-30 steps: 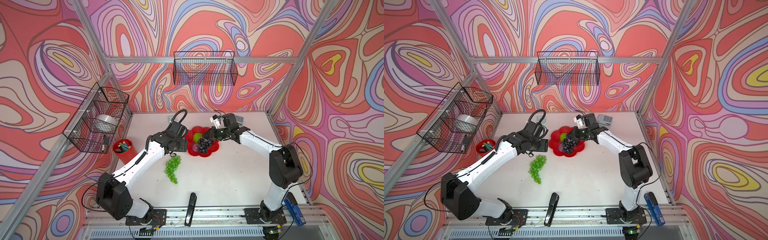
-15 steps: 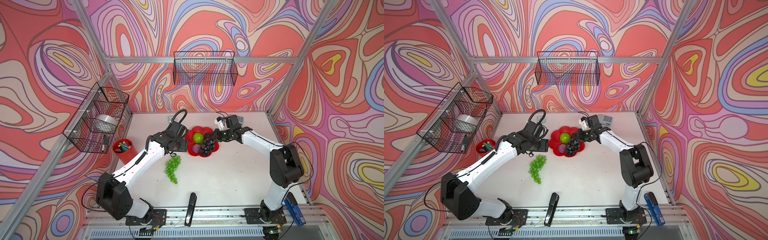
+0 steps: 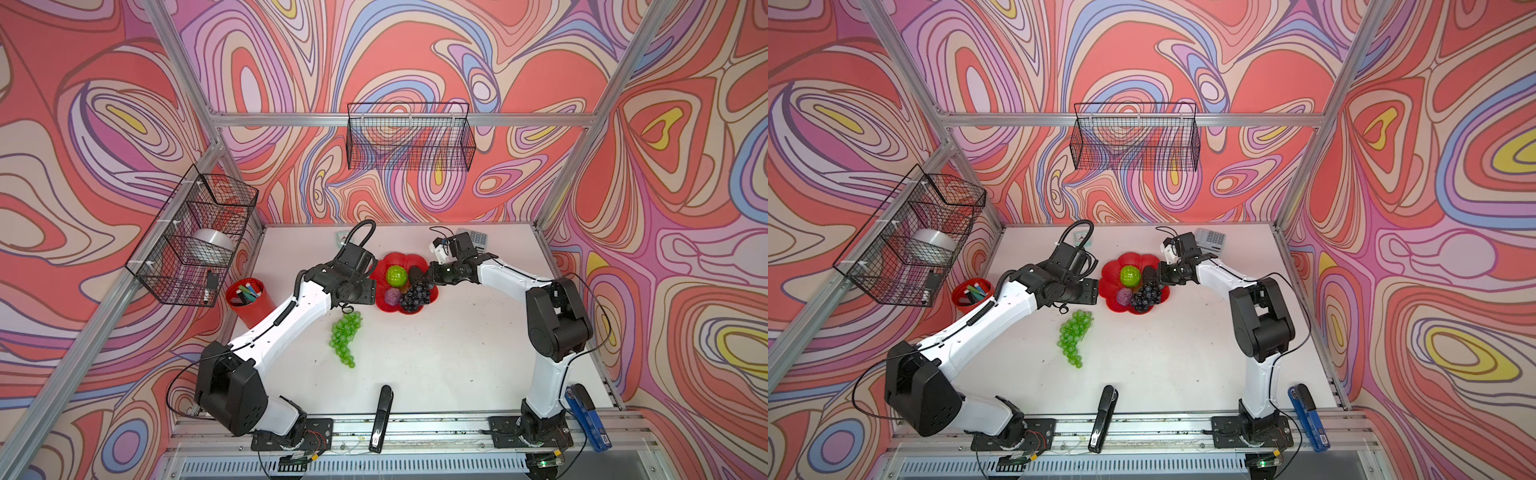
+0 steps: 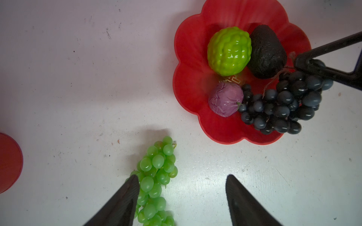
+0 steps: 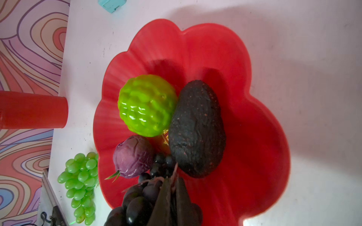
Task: Arrange fruit in a fruit bowl
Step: Place the fruit in the fruit bowl.
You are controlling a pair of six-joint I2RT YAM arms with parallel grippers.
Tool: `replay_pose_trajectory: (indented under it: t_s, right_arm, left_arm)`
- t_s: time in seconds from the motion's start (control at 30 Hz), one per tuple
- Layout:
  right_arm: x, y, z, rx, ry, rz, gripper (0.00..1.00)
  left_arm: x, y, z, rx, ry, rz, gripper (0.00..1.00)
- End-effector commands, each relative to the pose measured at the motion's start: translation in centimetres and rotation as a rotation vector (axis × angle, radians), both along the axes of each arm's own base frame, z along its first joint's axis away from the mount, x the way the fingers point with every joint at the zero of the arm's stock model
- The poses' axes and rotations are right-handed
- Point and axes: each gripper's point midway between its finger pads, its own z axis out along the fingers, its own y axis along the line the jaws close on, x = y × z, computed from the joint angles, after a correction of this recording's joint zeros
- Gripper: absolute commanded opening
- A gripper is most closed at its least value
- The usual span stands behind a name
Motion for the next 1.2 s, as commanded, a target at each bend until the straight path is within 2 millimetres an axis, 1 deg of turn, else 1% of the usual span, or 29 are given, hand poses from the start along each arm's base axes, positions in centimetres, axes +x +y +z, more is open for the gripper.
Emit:
replay_pose_trajectory:
  t_s: [0.0,0.13,0.27,0.4,0.43,0.63,0.77,0.83,0.9,0.97,1.03,1.17]
  right_arm:
    - [1.4,-0.5,-0.3,-0.052,-0.044,0.006,0.0]
    - [2.0,-1.0,-0.4,-0.091,-0.072,0.001,0.0]
    - [2.6,-0.9,-0.4,-0.095,-0.088,0.0,0.0]
    - [2.9,-1.0,-0.9,-0.104,-0.087,0.001,0.0]
    - [2.9,-1.0,-1.0,-0.108,-0.089,0.002,0.0]
    - [3.4,-0.7,-0.6,-0.097,-0.117,0.01,0.0]
    - [3.7,-0.7,-0.8,-0.107,-0.111,0.013,0.09]
    - [3.7,-0.6,-0.4,-0.106,-0.113,0.017,0.2]
    - [3.9,-0.8,0.4,-0.115,-0.13,0.013,0.31]
    - [4.0,-0.9,1.4,-0.127,-0.154,0.011,0.38]
    - [4.1,-1.2,2.8,-0.14,-0.18,0.008,0.47]
    - [3.8,-1.5,5.2,-0.145,-0.225,0.009,0.54]
  left_arm:
    - [0.2,0.1,-0.2,-0.002,0.018,0.013,0.73]
    - [0.3,0.0,-0.4,0.0,0.027,0.015,0.73]
    - [0.4,-0.2,-0.5,-0.003,0.033,0.011,0.73]
    - [0.4,-0.5,-0.4,-0.018,0.036,0.004,0.74]
    - [0.4,-0.6,-0.4,-0.021,0.037,0.002,0.76]
    - [-0.1,-1.1,-0.5,-0.066,0.052,0.001,0.78]
    - [-0.5,-1.4,-0.8,-0.089,0.071,0.003,0.78]
    - [-0.7,-1.4,-1.0,-0.094,0.08,0.004,0.78]
    - [-1.1,-1.3,-1.1,-0.093,0.093,0.002,0.78]
    - [-1.6,-1.1,-1.4,-0.088,0.112,-0.002,0.77]
    - [-2.6,-0.8,-2.0,-0.08,0.142,-0.014,0.74]
    - [-4.1,0.3,-2.6,-0.036,0.173,-0.022,0.74]
